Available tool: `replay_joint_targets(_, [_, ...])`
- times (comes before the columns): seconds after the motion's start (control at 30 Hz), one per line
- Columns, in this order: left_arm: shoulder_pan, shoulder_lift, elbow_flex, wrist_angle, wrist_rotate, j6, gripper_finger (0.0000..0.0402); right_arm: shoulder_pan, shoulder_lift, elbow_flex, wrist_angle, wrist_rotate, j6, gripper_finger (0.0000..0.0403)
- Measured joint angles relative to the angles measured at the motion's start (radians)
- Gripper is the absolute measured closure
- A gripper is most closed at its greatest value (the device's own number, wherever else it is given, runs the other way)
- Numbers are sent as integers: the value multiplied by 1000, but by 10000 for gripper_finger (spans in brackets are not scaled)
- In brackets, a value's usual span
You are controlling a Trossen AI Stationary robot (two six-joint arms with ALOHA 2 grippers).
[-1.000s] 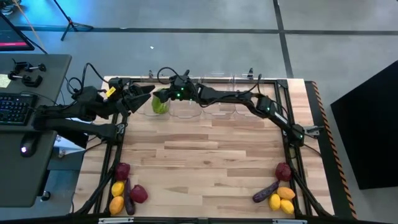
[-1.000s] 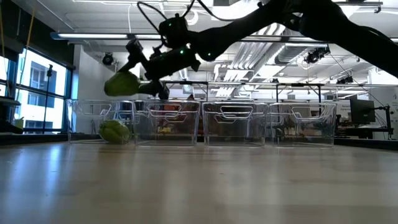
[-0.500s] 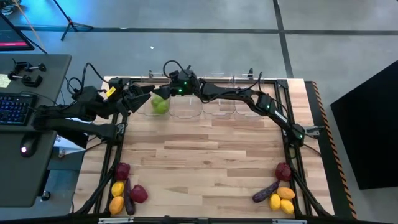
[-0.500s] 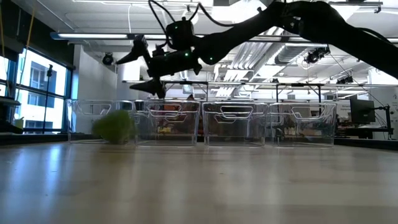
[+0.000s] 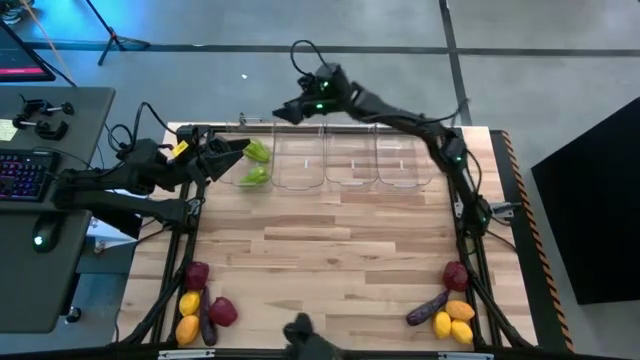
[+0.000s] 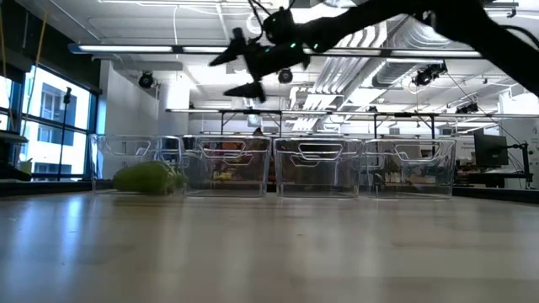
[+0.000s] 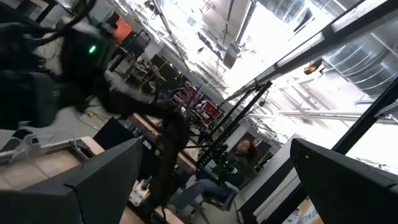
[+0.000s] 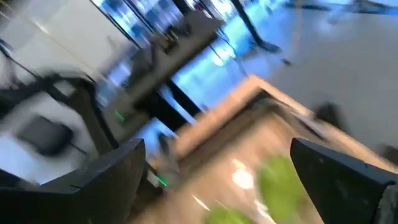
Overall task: Sort produce into baskets
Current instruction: Put the apple into the middle left transparent bin
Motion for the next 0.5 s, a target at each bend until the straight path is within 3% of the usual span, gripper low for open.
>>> replay_joint_targets(0.13, [0, 3, 0, -35, 8, -4, 3, 12, -116, -4, -312, 29, -216, 11])
replay_joint_targets(0.23, [0, 10, 0, -73, 10, -4, 3, 43, -216, -78, -414, 46, -310, 11])
replay_joint_targets(0.33, [-1, 32, 0, -102, 27, -8, 3, 77, -342, -240, -420, 101, -322, 11])
replay_joint_targets(0.5, [-25, 101, 0, -121, 156, 9, 3, 144, -639, -662, -260, 238, -217, 11])
